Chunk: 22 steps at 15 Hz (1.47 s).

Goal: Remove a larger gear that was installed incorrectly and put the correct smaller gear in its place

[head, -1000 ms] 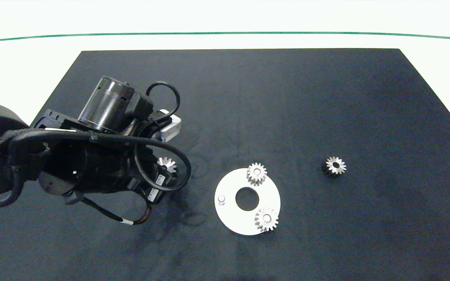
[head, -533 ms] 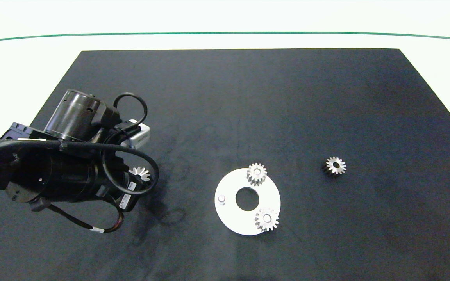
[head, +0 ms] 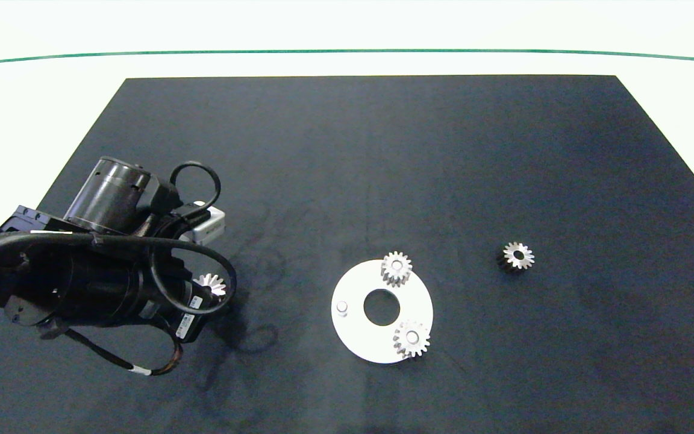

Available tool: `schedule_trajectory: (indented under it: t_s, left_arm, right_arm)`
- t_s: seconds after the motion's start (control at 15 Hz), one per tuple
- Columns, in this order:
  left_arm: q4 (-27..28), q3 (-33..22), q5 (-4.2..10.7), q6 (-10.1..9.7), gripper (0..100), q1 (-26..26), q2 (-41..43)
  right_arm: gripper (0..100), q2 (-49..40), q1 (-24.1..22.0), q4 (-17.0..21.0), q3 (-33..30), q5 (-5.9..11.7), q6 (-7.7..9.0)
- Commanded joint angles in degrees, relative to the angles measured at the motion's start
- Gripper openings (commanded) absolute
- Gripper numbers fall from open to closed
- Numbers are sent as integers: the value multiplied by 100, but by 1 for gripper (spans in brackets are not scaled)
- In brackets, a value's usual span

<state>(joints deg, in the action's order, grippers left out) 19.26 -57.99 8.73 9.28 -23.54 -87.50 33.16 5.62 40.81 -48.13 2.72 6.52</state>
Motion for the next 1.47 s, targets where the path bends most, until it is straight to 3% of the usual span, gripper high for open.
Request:
schedule_trajectory:
  t_s: [0.07, 0.53, 0.8, 1.0, 1.13, 1.47]
  left_arm:
    - [-19, 113, -99, 13, 100, 69, -12]
    - [-151, 130, -143, -5, 100, 183, 93]
    - [-89, 297, -99, 13, 100, 245, 849]
    - [245, 552, -91, -14, 100, 447, 1455]
    - [254, 833, -99, -128, 100, 710, 2203]
    - [640, 895, -99, -137, 100, 1862, 3618]
  right_arm:
    - [100, -2, 1, 23, 5, 1, 7]
    - [100, -2, -8, 23, 5, 1, 7]
    - [100, 24, -8, 23, 14, 62, -2]
    - [100, 94, -35, 23, -30, 97, -2]
    - [100, 358, -43, 14, -83, 80, -11]
    - [100, 1439, -26, -118, -636, -17, -28]
